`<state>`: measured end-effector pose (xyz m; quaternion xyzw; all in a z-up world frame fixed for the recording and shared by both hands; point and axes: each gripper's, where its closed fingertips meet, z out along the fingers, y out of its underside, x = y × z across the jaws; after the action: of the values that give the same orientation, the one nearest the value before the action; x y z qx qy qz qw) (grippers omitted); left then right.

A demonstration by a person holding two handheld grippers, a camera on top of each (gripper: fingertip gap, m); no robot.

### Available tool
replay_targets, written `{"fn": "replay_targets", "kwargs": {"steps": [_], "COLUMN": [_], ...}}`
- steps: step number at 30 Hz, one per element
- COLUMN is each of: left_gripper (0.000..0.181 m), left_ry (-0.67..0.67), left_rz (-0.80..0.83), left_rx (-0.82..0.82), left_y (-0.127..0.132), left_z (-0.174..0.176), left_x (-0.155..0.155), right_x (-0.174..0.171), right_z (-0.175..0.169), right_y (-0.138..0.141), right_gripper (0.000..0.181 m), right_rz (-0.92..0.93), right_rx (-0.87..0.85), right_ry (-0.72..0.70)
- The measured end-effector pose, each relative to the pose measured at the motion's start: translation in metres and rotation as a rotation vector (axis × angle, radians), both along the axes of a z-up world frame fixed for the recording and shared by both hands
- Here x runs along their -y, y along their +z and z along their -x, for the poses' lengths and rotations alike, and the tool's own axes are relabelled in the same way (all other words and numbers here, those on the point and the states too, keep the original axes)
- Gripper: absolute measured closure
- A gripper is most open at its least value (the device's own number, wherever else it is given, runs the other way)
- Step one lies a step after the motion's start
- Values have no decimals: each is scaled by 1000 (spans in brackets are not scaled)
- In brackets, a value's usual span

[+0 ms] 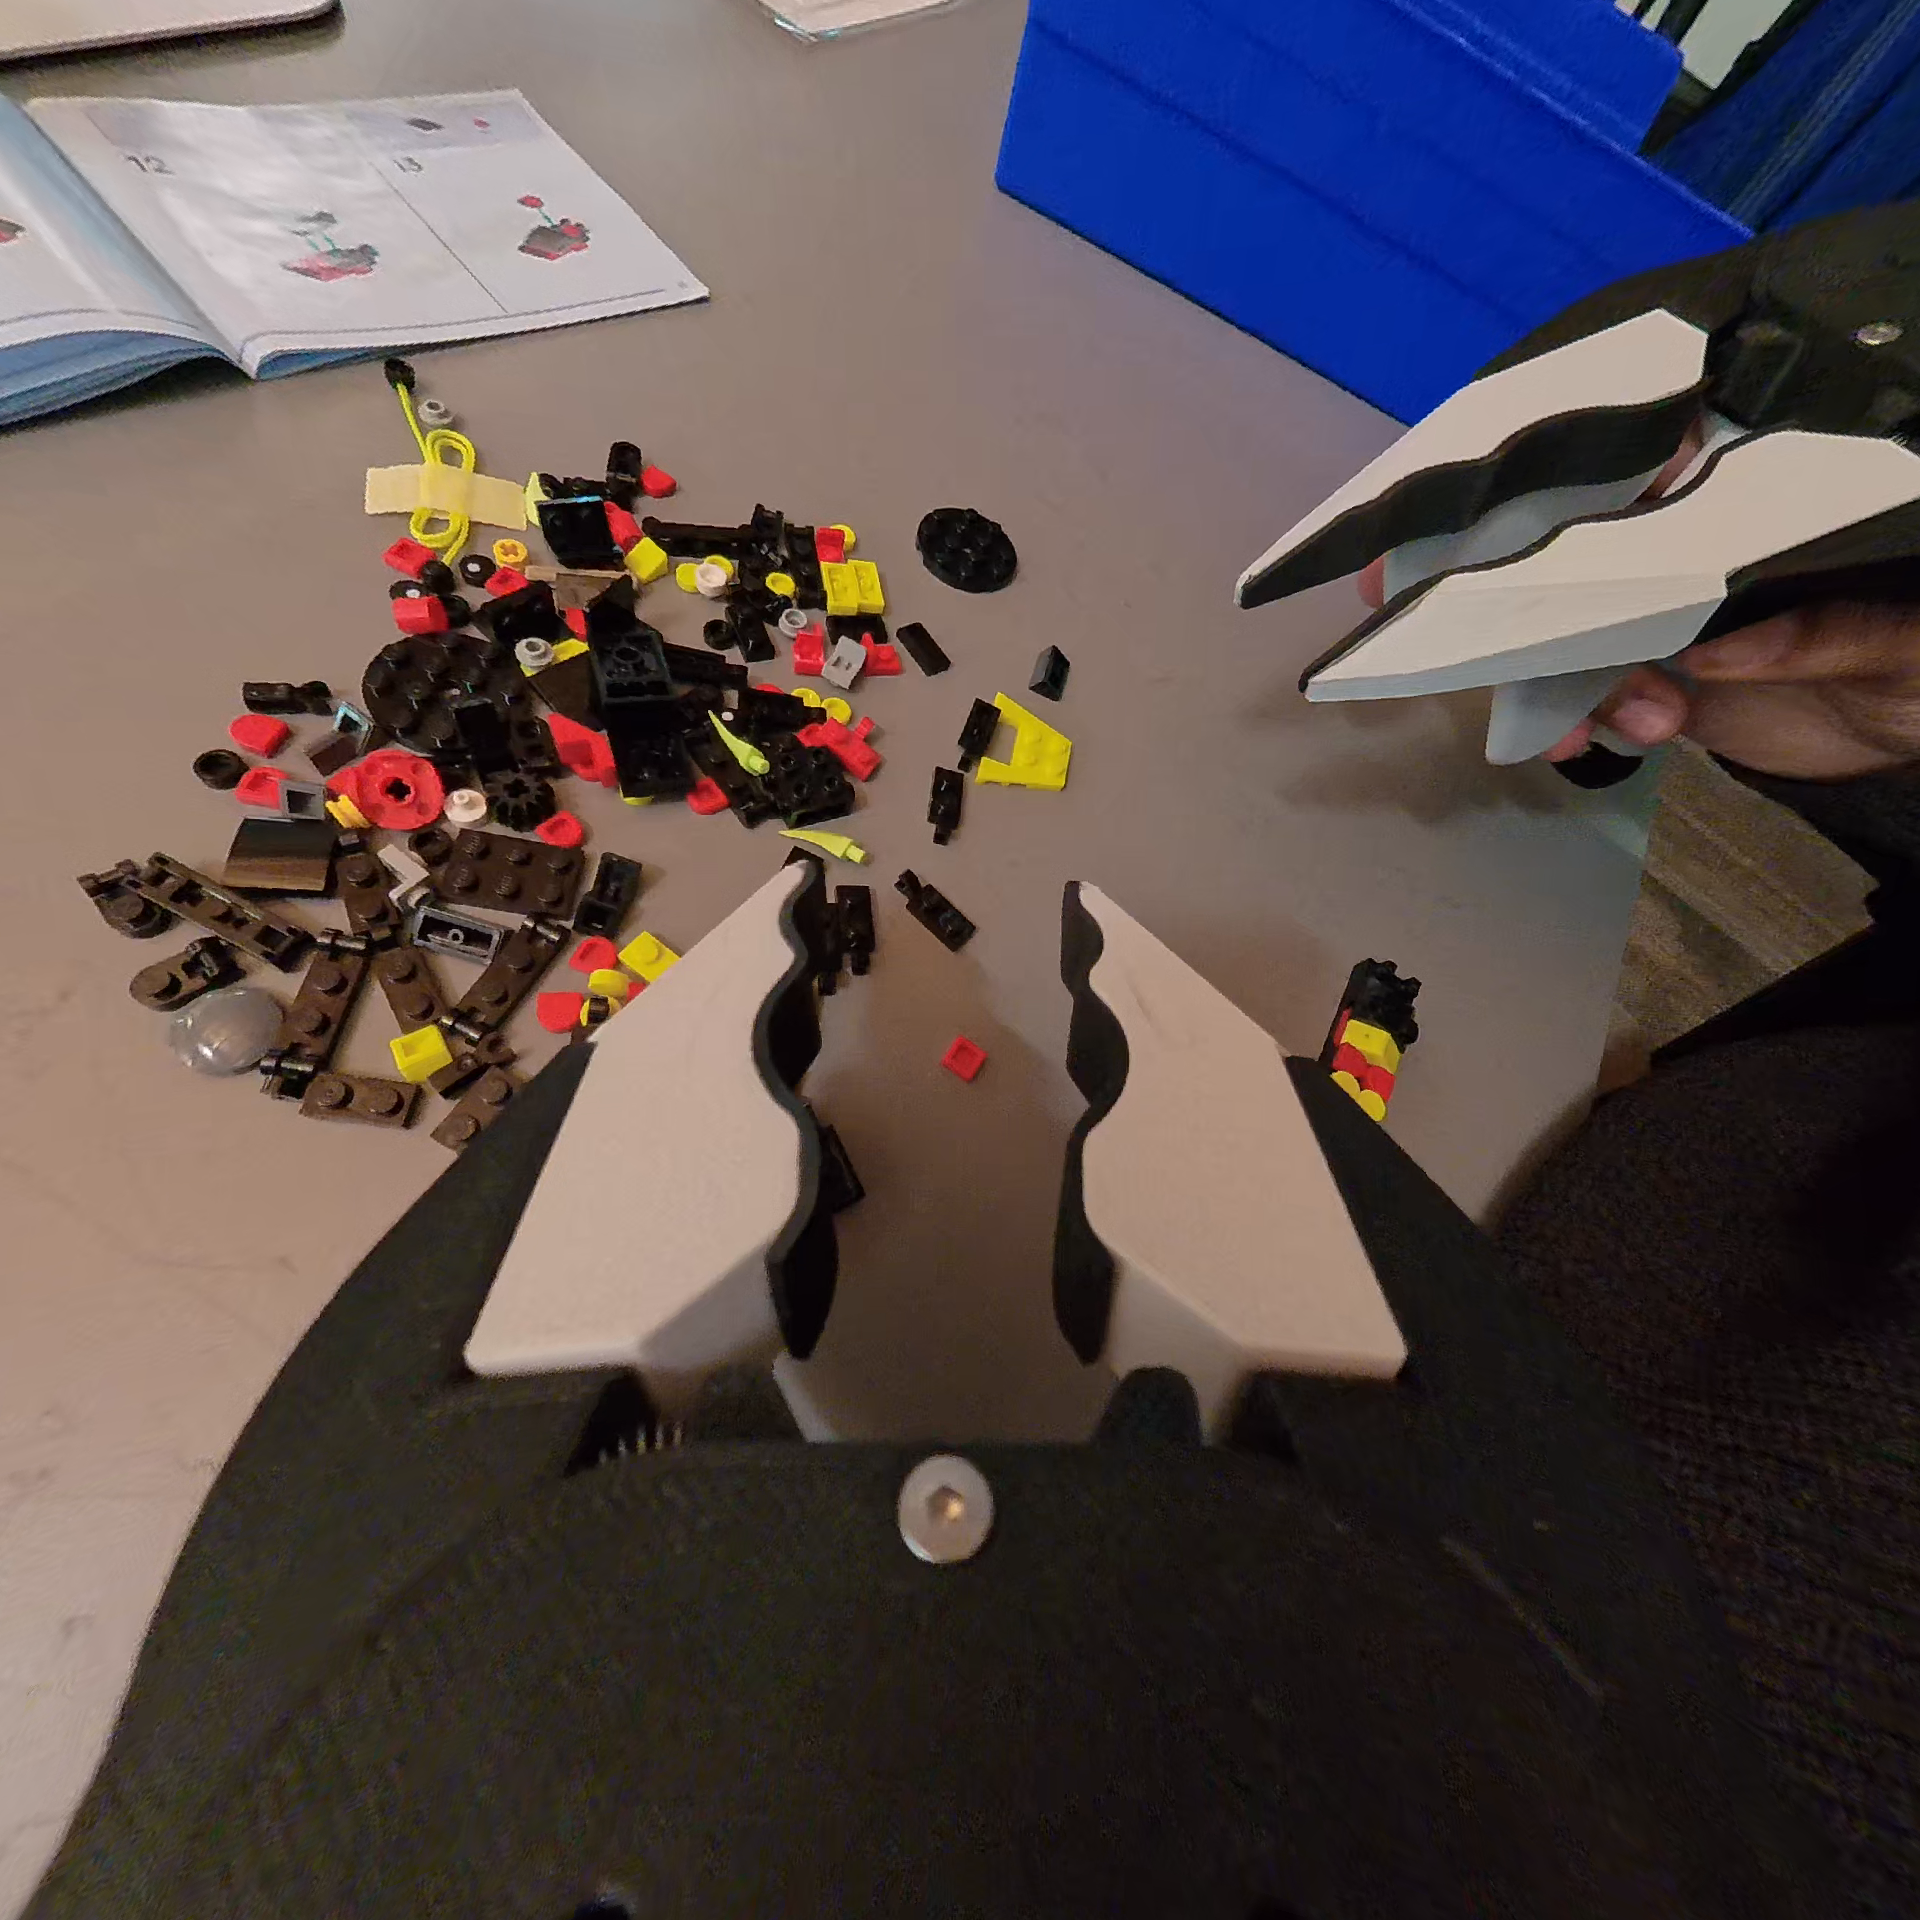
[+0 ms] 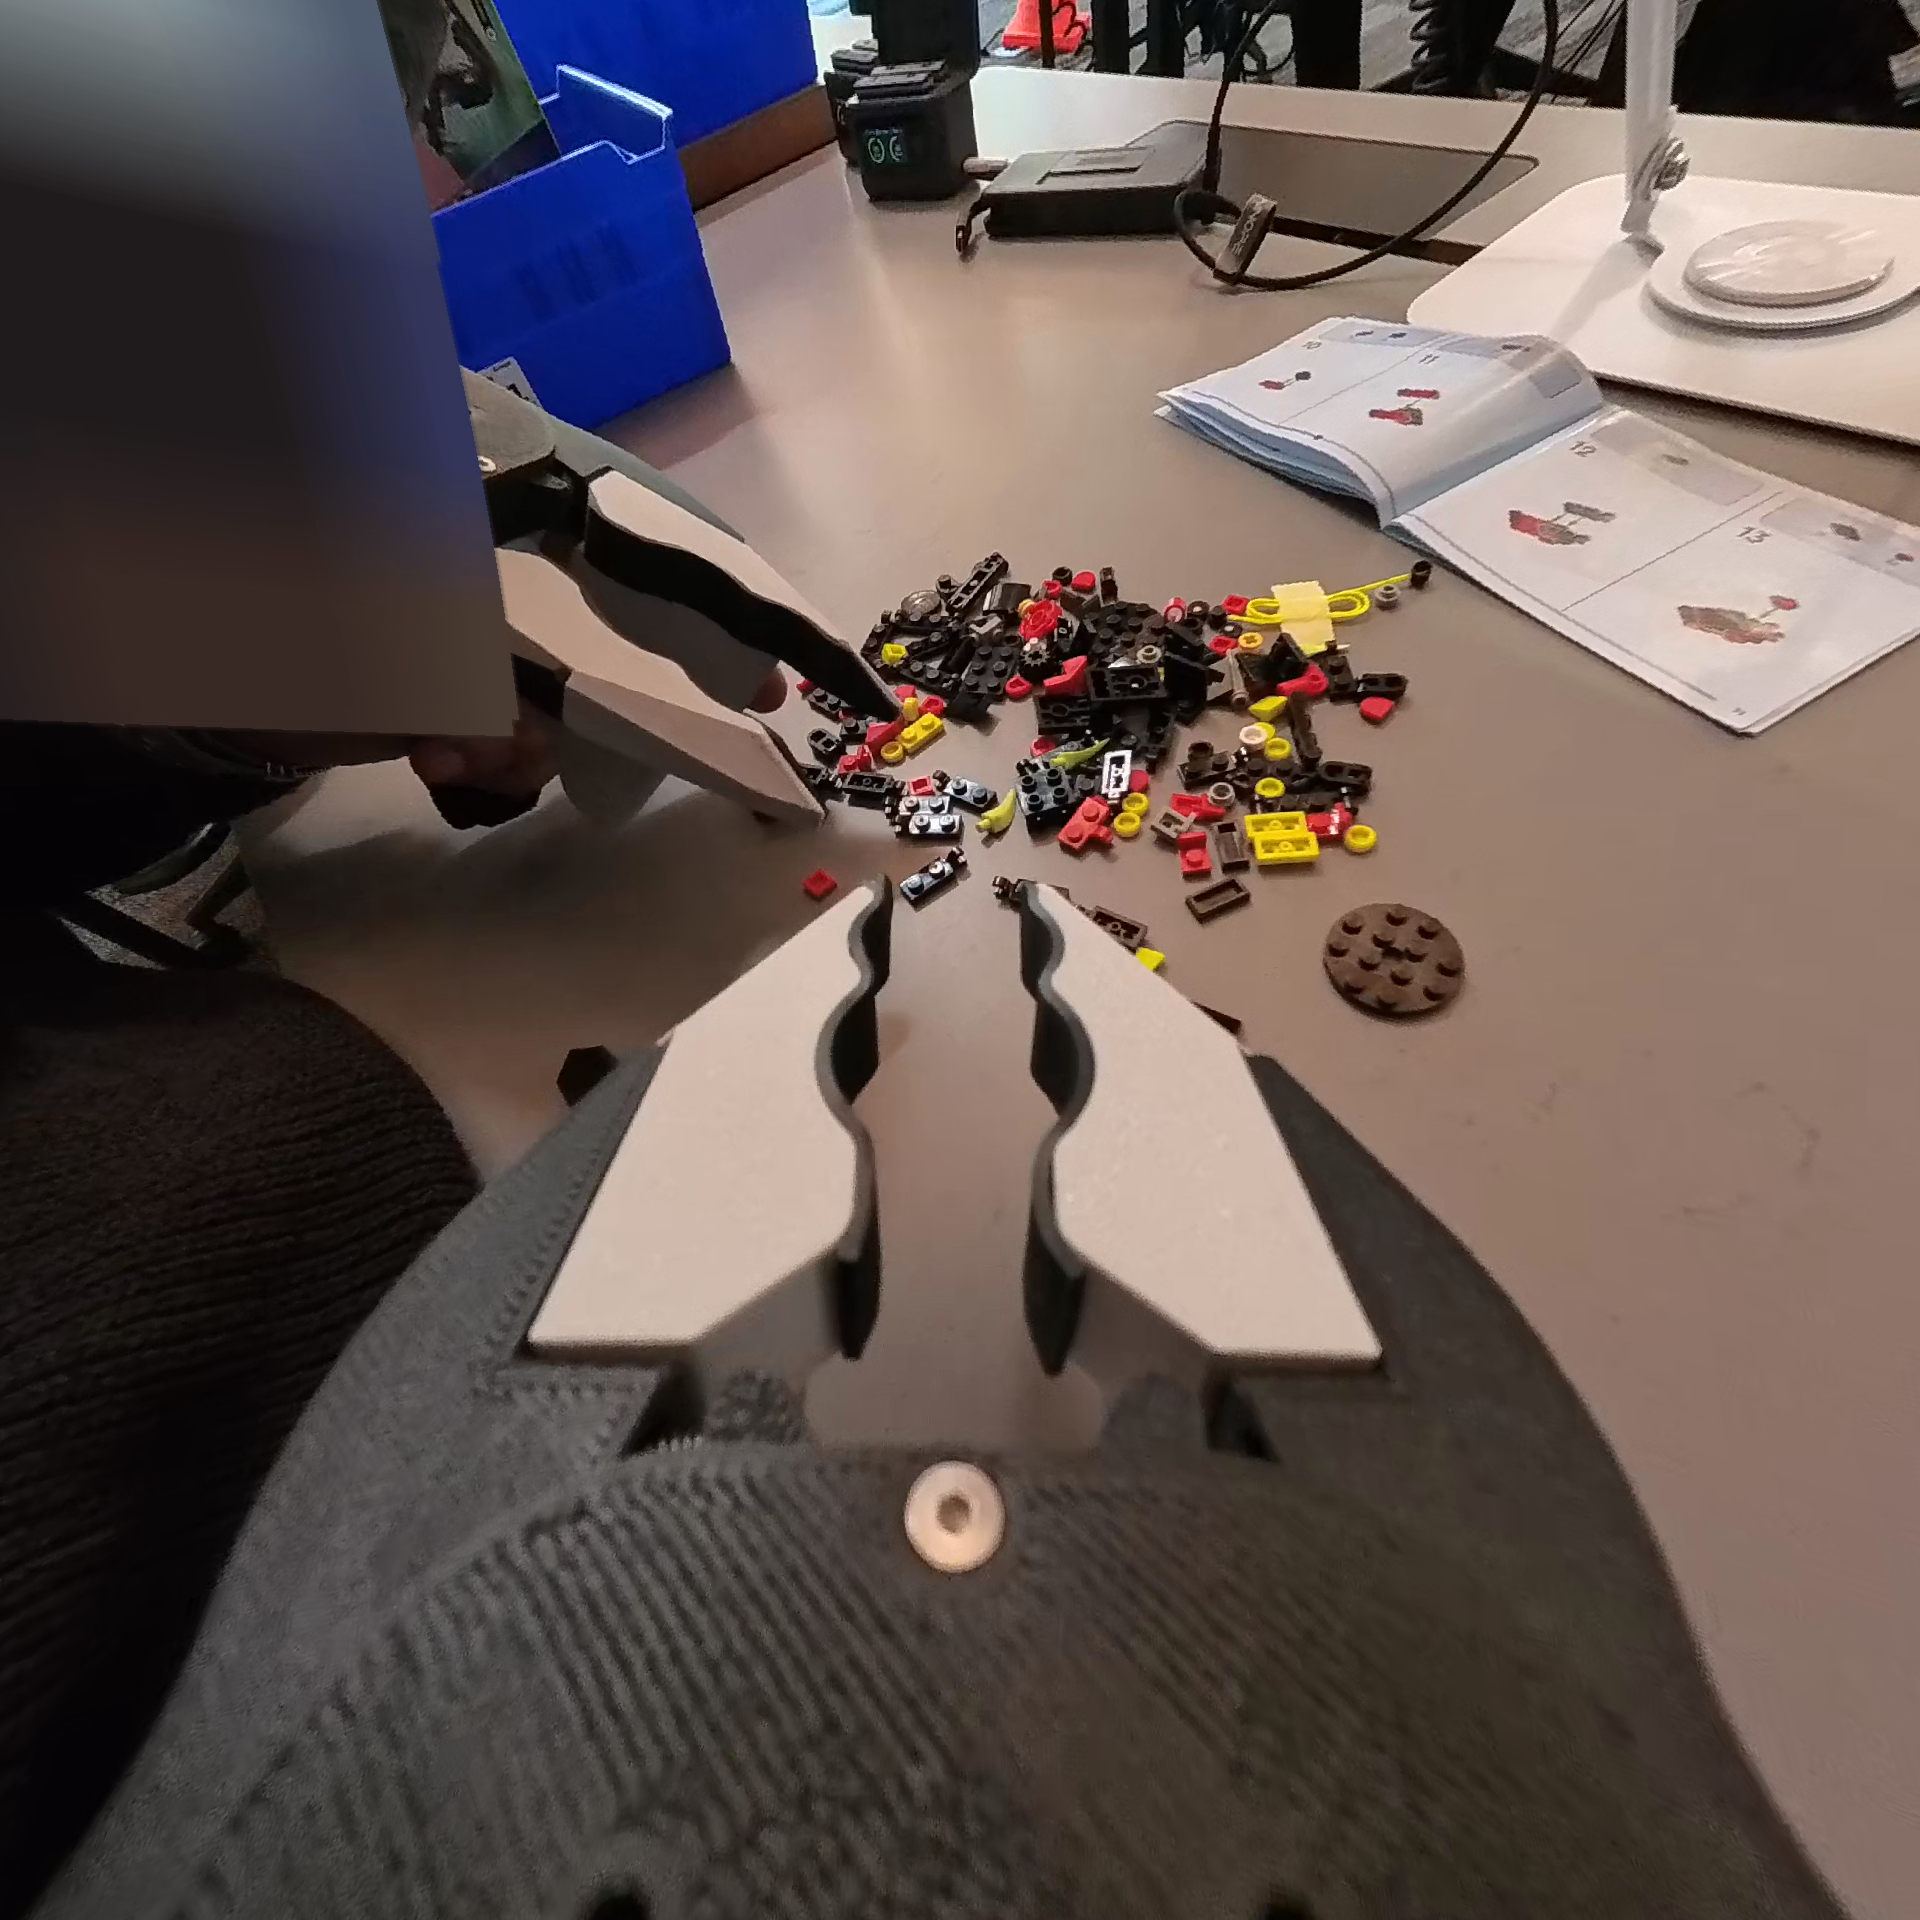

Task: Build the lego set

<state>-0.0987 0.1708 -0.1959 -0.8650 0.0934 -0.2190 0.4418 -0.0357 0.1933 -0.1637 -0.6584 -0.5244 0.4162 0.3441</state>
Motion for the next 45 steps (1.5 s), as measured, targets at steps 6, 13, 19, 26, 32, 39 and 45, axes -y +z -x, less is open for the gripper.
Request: {"fn": "replay_targets", "kwargs": {"steps": [6,13,19,26,32,39,45], "left_gripper": [144,147,147,147,147,146,146], "left_ry": [-9,-13,-11,-13,-12,-6,2], "left_rz": [-3,-3,-2,3,4,5,6], "left_rx": [7,12,14,14,14,13,12], "left_y": [1,1,1,0,0,0,-1], "left_z": [-2,-2,-2,-3,-3,-1,0], "left_x": [1,1,1,1,1,1,1], "right_x": [0,0,0,0,0,0,0], "right_z": [0,0,0,0,0,0,0], "right_y": [0,-1,-1,-2,-2,-2,-3], "right_gripper": [158,158,158,158,157,157,157], "right_rz": [3,5,7,11,12,13,15], "right_rx": [1,4,6,7,9,10,11], "right_ry": [-1,0,1,1,2,2,3]}}
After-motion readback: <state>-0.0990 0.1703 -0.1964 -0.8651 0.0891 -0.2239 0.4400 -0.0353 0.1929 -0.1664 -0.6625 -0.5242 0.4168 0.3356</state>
